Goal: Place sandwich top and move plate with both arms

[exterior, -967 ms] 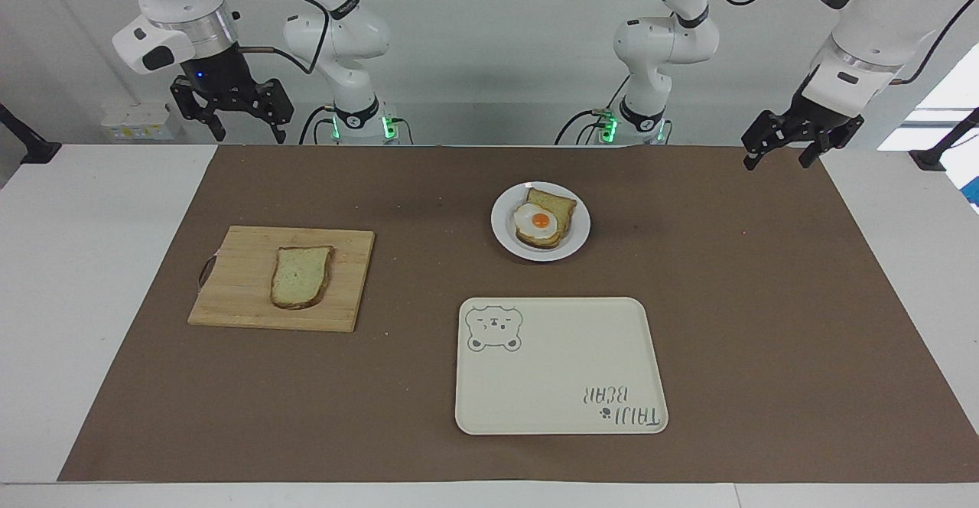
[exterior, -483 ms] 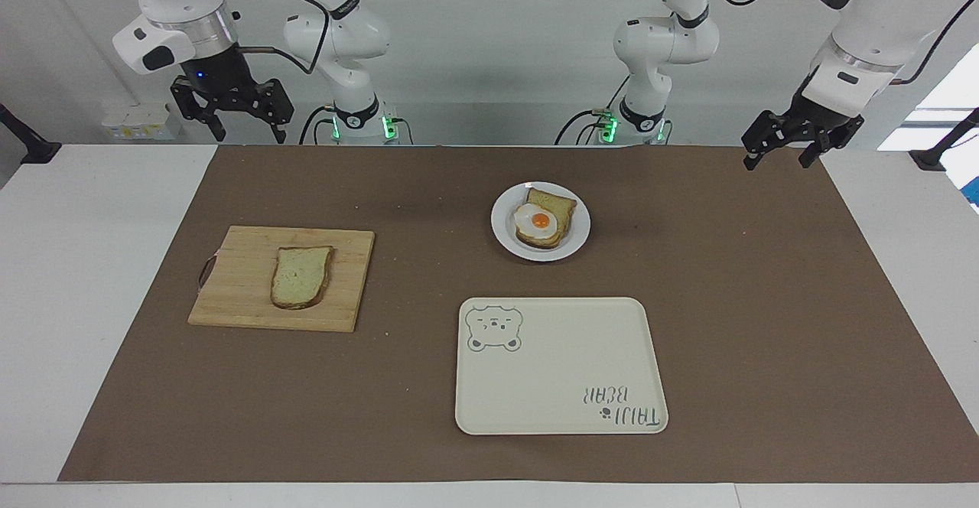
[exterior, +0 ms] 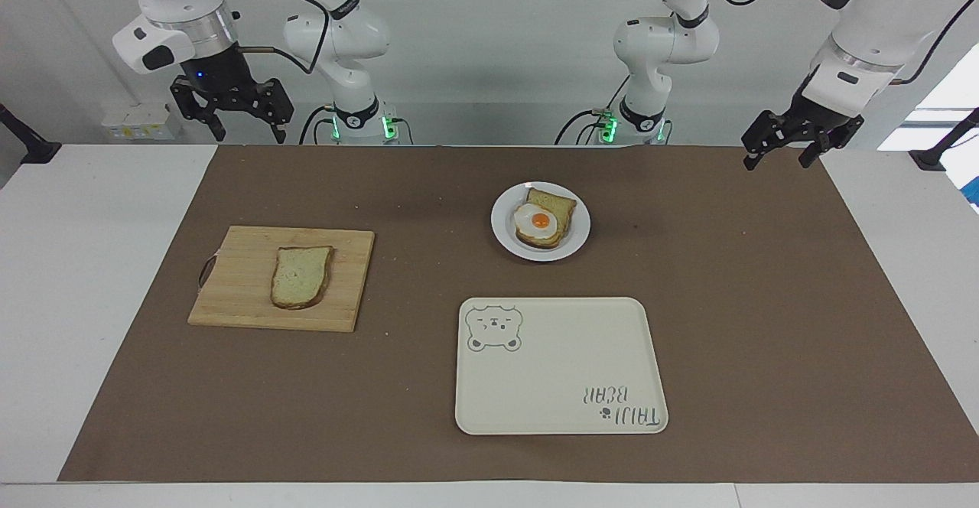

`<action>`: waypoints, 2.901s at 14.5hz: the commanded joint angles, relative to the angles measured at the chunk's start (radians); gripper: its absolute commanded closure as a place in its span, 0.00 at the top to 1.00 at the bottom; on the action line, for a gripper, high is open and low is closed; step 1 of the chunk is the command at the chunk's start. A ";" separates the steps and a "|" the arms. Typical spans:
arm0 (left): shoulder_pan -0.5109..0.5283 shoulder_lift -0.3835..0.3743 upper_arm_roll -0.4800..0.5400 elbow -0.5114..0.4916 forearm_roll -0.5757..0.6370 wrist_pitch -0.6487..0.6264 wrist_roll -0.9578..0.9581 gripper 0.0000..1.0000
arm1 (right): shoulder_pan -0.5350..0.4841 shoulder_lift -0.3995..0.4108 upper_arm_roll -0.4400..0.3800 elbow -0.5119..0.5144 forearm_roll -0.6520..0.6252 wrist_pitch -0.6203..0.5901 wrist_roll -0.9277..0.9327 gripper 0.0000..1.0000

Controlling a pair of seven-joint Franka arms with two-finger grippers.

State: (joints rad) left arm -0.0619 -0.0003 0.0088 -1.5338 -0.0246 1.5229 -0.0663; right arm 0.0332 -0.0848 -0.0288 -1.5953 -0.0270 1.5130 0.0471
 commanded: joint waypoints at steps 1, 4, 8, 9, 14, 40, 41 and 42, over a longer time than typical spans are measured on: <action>0.007 -0.026 -0.006 -0.023 0.003 -0.007 -0.010 1.00 | -0.016 -0.026 0.007 -0.032 0.013 0.023 -0.030 1.00; 0.007 -0.026 -0.004 -0.023 0.003 -0.007 -0.010 1.00 | -0.016 -0.026 0.007 -0.034 0.013 0.021 -0.030 1.00; 0.007 -0.026 -0.006 -0.023 0.003 -0.007 -0.010 1.00 | -0.016 -0.026 0.007 -0.034 0.013 0.021 -0.030 1.00; 0.007 -0.026 -0.006 -0.023 0.003 -0.007 -0.010 1.00 | -0.016 -0.026 0.007 -0.034 0.013 0.019 -0.030 1.00; 0.007 -0.026 -0.006 -0.023 0.003 -0.007 -0.010 1.00 | -0.016 -0.026 0.006 -0.034 0.013 0.019 -0.030 1.00; 0.007 -0.026 -0.006 -0.023 0.003 -0.007 -0.010 1.00 | -0.036 -0.004 0.004 -0.156 0.033 0.189 -0.042 1.00; 0.007 -0.026 -0.004 -0.023 0.003 -0.007 -0.010 1.00 | -0.042 0.005 0.004 -0.169 0.036 0.208 -0.055 1.00; 0.007 -0.026 -0.006 -0.023 0.003 -0.007 -0.009 1.00 | -0.048 0.020 0.004 -0.175 0.038 0.229 -0.078 1.00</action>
State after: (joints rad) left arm -0.0619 -0.0004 0.0088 -1.5338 -0.0246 1.5227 -0.0664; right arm 0.0178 -0.0744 -0.0331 -1.7329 -0.0198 1.6907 0.0354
